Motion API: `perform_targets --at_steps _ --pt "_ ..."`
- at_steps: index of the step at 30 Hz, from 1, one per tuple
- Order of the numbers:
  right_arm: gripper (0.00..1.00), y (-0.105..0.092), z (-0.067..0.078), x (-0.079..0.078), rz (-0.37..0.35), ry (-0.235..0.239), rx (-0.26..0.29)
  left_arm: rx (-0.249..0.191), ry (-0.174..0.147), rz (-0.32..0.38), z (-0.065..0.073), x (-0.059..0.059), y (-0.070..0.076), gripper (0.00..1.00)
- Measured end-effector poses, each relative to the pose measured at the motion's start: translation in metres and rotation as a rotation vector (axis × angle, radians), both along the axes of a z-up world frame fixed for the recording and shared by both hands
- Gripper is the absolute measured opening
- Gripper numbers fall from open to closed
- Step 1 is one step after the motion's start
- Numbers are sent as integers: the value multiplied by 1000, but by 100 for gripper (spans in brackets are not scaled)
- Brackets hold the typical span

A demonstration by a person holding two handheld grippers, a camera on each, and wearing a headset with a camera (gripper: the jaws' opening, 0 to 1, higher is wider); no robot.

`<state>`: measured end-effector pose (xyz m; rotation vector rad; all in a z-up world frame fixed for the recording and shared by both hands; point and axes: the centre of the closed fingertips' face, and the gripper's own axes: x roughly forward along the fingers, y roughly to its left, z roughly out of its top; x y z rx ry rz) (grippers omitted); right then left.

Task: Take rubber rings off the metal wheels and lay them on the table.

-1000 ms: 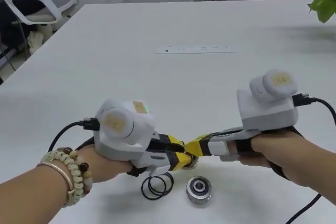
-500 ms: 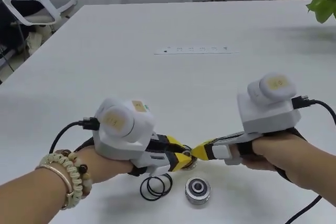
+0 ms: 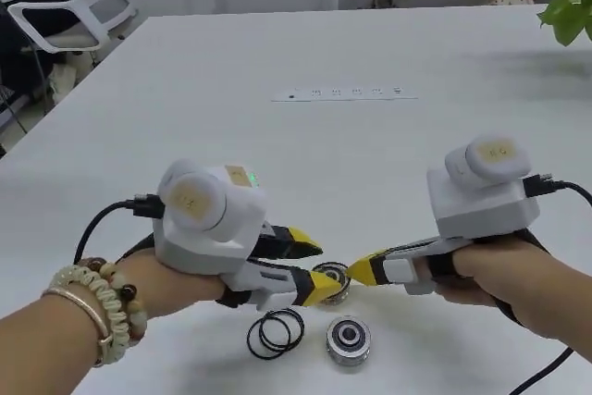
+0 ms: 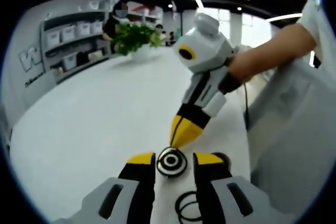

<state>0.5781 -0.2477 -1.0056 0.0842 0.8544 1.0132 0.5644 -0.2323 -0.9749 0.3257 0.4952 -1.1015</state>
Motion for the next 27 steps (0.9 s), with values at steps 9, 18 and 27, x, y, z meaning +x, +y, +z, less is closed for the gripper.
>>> perform_targets --at_steps 9,18,27 --pt "0 -6 2 0 -40 7 4 16 -26 -13 9 -2 6 35" --pt "0 -9 10 4 -66 1 38 -3 -22 -38 34 -9 8 43" --pt "0 -14 23 14 -106 -14 75 -2 -80 -58 72 -23 20 51"
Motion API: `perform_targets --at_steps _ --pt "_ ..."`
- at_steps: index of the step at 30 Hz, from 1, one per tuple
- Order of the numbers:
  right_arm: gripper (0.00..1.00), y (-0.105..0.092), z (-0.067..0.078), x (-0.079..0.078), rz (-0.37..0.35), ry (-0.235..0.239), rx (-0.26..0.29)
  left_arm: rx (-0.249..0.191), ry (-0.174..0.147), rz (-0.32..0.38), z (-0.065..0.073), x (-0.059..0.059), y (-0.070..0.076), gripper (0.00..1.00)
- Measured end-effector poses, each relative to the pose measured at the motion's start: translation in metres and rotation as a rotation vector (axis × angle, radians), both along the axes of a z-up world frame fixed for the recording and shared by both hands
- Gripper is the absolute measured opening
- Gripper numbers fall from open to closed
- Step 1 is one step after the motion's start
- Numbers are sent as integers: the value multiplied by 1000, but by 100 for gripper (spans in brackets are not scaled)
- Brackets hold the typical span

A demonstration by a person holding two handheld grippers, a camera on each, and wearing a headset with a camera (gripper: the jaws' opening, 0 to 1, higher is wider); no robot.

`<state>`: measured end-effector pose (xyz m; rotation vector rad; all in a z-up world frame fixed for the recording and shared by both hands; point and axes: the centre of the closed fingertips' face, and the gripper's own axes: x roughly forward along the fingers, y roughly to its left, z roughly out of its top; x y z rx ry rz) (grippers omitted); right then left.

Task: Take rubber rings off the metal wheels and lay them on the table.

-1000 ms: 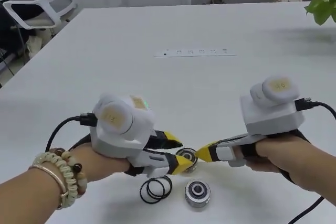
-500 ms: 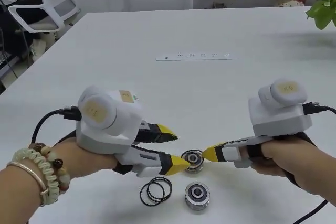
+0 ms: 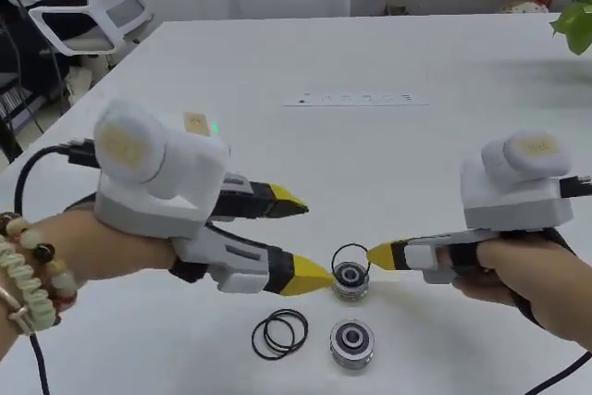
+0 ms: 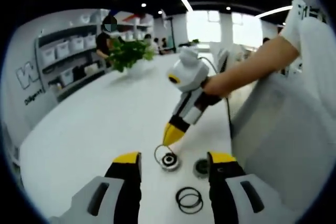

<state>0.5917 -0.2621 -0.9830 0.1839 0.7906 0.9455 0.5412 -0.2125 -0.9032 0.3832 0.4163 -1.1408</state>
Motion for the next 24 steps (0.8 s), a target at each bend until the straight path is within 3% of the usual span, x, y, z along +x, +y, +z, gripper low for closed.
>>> perform_targets --at_steps 5,9,14,17,21,24 --pt "0 0 3 1 -5 -10 6 16 -14 -2 14 -17 19 55" --pt "0 2 11 2 -12 -19 28 9 -36 30 25 -27 39 58" --pt "0 7 15 -2 20 -47 8 -6 -64 93 34 -34 60 61" --pt "0 11 17 -5 46 -67 -8 -13 -73 128 36 -40 71 64" --pt "0 19 21 -12 87 -85 -15 -34 -75 186 33 -48 86 77" --pt "0 25 25 -16 112 -93 -12 -42 -72 219 30 -54 96 77"
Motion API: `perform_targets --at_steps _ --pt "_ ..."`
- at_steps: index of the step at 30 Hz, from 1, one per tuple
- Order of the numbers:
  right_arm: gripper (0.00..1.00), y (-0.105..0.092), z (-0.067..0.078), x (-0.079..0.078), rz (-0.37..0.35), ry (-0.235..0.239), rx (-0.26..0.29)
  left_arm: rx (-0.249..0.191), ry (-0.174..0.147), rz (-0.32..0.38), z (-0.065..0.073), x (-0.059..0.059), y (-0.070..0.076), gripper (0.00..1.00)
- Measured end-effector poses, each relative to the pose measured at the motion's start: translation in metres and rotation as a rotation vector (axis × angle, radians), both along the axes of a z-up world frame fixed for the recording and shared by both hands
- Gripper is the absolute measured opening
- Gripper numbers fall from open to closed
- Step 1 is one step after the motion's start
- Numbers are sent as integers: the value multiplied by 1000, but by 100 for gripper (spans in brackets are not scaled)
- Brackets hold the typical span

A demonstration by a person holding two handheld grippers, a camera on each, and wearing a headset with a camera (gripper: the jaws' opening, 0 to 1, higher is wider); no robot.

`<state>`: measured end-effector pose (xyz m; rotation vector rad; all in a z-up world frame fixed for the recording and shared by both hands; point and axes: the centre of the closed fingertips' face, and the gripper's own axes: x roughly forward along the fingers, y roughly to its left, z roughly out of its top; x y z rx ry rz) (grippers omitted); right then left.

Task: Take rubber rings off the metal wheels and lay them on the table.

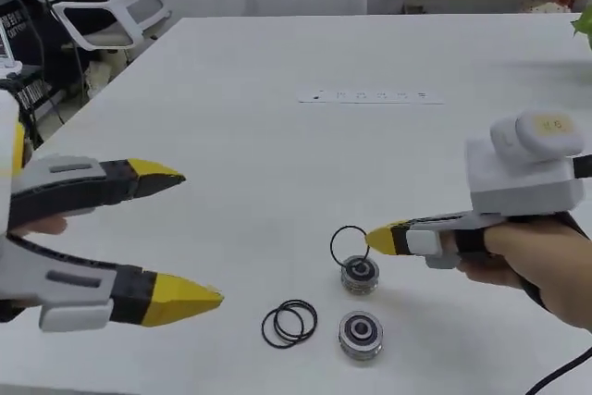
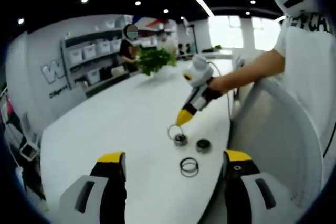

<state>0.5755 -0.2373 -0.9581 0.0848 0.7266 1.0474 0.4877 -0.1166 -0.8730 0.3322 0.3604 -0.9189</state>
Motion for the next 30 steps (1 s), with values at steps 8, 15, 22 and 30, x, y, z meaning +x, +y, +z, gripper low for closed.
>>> perform_targets --at_steps 8,15,22,30 --pt "0 15 5 -12 57 10 17 -11 27 100 -15 -9 26 81" --pt "0 28 4 -24 115 4 6 -42 56 153 -28 -15 29 82" --pt "0 39 -13 -39 188 22 -35 -58 82 160 -35 -15 25 81" --pt "0 45 -29 -50 232 35 -83 -54 130 174 -46 -16 27 80"
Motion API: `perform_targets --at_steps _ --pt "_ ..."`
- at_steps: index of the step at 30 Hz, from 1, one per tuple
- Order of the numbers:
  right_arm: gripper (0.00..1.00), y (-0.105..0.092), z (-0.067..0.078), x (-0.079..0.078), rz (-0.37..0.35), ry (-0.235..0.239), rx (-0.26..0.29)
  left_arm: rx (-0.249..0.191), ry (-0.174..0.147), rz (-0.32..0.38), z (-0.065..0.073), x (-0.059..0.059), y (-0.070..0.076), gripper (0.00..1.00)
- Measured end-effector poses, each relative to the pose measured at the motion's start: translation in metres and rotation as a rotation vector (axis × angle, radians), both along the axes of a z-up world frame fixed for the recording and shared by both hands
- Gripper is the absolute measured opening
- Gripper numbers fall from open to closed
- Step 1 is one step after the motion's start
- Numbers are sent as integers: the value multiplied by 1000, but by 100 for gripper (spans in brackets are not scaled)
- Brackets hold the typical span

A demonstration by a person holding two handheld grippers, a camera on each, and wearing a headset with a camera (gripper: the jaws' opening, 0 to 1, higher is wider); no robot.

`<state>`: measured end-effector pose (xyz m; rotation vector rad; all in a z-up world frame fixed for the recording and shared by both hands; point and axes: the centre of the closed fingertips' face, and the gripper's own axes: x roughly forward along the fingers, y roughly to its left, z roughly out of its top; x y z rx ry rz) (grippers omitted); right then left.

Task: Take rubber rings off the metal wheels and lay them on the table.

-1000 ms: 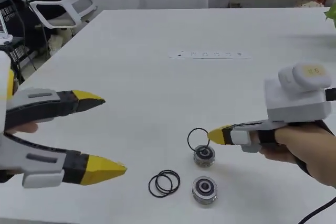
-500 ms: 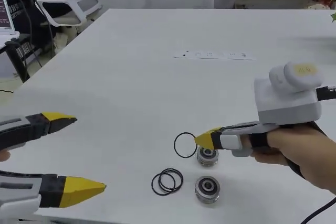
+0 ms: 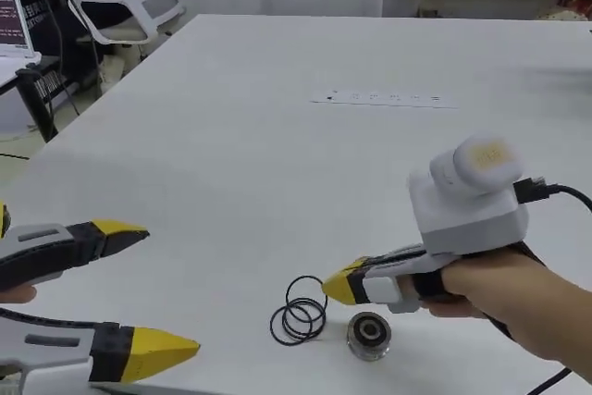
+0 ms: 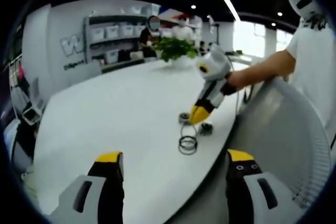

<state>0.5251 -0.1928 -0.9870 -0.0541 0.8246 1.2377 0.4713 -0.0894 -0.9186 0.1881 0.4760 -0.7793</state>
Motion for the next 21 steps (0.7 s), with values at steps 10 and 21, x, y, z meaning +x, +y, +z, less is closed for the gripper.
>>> perform_targets --at_steps 10,21 --pt "0 2 -12 0 14 -4 -28 -8 18 7 -3 -1 0 78" --pt "0 1 -21 6 14 -57 -72 -10 29 13 -4 -2 1 77"
